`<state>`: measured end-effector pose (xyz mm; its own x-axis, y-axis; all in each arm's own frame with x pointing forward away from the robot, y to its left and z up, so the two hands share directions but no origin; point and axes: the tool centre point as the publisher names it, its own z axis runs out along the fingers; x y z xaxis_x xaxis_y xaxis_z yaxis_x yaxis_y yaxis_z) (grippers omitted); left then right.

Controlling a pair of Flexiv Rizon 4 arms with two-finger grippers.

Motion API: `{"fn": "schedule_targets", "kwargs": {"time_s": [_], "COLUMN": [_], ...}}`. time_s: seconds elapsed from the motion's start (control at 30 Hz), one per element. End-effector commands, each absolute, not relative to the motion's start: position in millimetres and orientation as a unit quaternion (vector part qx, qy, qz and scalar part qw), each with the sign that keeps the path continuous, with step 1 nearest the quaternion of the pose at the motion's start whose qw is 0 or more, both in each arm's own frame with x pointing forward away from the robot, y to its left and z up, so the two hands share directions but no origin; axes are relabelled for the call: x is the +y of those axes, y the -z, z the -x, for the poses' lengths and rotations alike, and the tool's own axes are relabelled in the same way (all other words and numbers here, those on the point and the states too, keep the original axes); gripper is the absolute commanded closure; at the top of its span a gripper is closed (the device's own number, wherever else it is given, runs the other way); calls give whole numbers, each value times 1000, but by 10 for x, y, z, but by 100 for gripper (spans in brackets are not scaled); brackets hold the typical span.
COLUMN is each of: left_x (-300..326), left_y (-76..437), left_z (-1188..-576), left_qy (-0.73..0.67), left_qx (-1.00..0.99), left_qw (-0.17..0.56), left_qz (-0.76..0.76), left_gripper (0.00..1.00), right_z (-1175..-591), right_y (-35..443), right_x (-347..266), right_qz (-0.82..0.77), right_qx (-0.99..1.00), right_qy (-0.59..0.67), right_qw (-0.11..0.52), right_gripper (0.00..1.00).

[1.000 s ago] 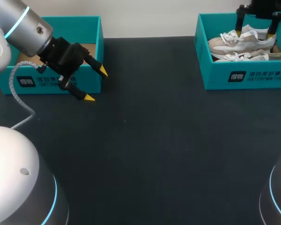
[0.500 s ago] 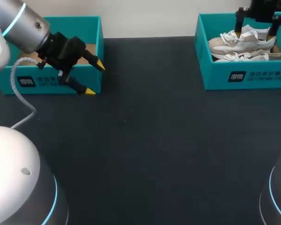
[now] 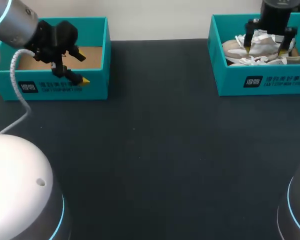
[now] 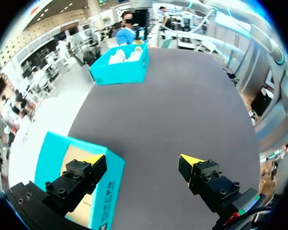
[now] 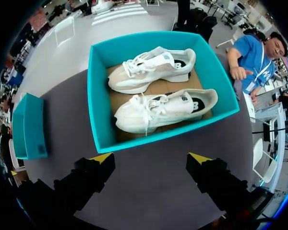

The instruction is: Take the shoe out of the shoebox, open the shoe tongue, remove and reinsert the insole, then place the shoe into the shoebox

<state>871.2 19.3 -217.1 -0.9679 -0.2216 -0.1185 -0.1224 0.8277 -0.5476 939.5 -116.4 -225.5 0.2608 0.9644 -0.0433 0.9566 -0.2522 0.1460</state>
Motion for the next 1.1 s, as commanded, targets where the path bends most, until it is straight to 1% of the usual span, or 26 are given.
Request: {"fn": "schedule_targets", "kwargs": {"time_s": [0.03,0.4,0.6,0.67,0.73,0.87,1.1], "left_x": [159,159,159,171,198,263,395], "left_y": [2162,2162,2162,2168,2149,2086,2004], "left_z": [-8647,-8647,-8647,-8623,-8584,-8569,-8603], "left_qy": [166,166,166,155,134,124,113], "left_qx": [877,877,877,871,861,840,812], "left_qw": [178,178,178,164,127,85,53], "left_qz": [414,414,414,437,474,522,570], "left_gripper": [0,0,0,0,0,0,0], "right_z": [-9069,-8349,-8349,-8349,-8349,-8349,-8333], "right_y": [2254,2352,2352,2352,2352,2352,2340], "right_x": [-1108,-779,-779,-779,-779,-779,-904], "right_qz": [-788,-780,-780,-780,-780,-780,-767], "right_qx": [610,625,625,625,625,625,641], "right_qy": [-41,0,0,0,0,0,-17], "right_qw": [65,24,24,24,24,24,17], "right_gripper": [0,0,0,0,0,0,0]}}
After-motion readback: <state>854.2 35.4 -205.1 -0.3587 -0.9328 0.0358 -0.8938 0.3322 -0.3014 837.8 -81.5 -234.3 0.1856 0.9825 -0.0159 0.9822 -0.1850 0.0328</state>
